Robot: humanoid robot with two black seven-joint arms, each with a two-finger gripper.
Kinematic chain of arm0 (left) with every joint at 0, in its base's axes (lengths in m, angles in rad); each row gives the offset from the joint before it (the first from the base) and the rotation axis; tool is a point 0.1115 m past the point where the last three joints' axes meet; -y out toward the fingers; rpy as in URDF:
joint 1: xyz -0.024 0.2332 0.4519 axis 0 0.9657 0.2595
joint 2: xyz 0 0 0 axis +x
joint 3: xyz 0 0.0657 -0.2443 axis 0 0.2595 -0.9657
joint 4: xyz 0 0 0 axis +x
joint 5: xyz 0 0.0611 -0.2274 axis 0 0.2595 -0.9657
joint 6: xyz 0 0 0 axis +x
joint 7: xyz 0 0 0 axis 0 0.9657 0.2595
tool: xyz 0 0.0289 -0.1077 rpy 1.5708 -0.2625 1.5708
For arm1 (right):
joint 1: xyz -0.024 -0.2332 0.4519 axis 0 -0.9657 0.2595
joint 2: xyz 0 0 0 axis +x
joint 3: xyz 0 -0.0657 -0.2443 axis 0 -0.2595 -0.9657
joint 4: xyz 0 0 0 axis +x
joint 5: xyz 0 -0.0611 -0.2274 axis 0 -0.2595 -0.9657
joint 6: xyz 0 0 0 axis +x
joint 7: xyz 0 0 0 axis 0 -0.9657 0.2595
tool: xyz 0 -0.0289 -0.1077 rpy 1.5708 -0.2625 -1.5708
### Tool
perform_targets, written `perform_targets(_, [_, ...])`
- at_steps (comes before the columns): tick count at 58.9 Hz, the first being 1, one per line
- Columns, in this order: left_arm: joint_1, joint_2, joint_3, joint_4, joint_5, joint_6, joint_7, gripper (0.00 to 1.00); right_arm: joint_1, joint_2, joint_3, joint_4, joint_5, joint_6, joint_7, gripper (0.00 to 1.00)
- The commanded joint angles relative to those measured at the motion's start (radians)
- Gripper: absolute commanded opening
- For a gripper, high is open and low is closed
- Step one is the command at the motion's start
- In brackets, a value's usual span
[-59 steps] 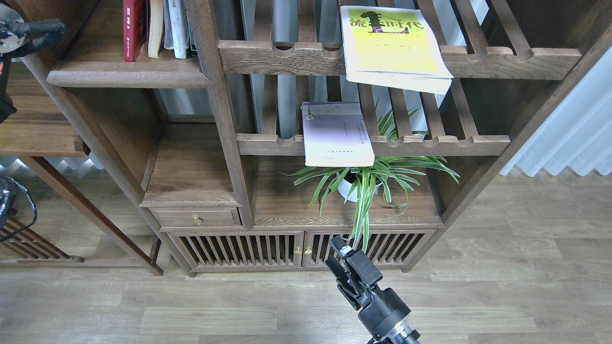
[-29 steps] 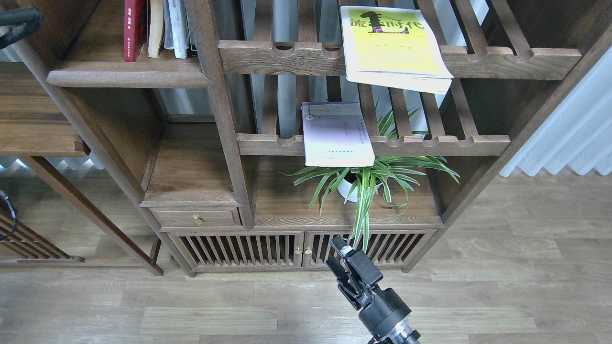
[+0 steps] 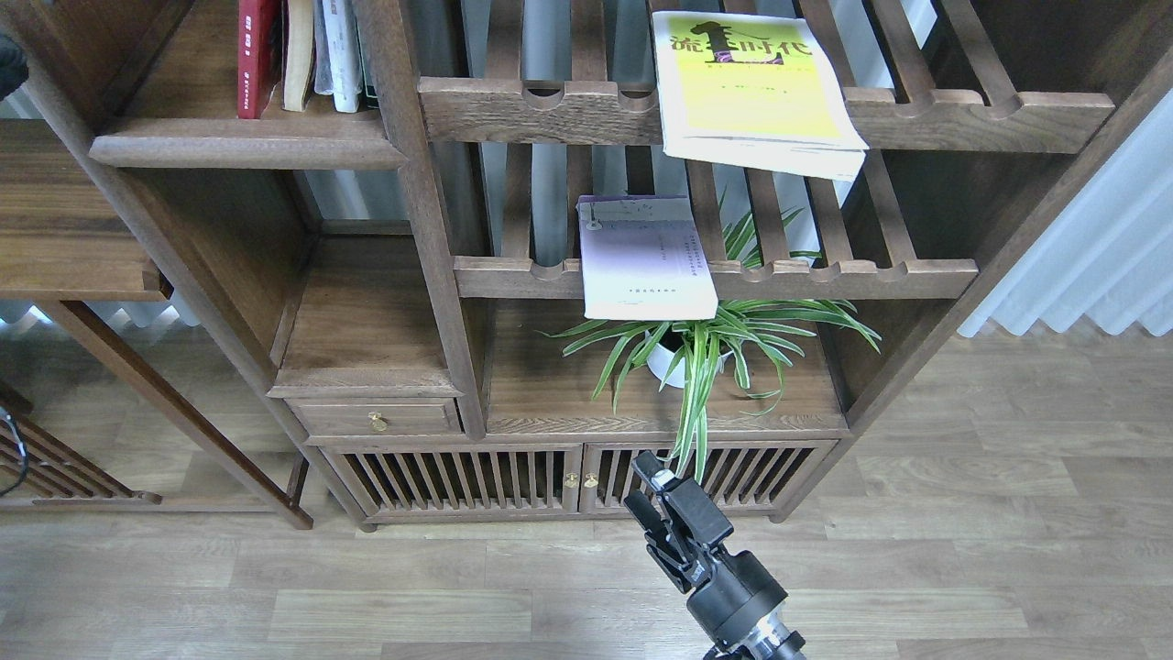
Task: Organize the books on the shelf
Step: 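Release the red book and withdraw the left gripper from the shelf, then lower the left gripper and reach the right gripper up to the white book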
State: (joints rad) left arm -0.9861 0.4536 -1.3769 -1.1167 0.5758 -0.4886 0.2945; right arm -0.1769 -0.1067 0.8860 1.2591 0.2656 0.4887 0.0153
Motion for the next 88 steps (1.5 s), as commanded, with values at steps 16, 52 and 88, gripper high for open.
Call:
perform_targets(16, [0.113,0.002,-0.186,-0.126,-0.182,0.000,0.173,0.55,-0.007,0.004,0.001,-0.003,0.014,0.000,0.003,0.98])
perform_targets(52, [0.139,-0.058,-0.203,-0.167,-0.330,0.000,0.161,0.94,-0.009,0.024,0.002,-0.009,0.015,0.000,0.081,0.99])
perform_targets(88, [0.116,-0.302,-0.203,-0.157,-0.456,0.000,0.002,0.99,0.005,0.012,-0.001,-0.006,0.015,0.000,0.075,0.99])
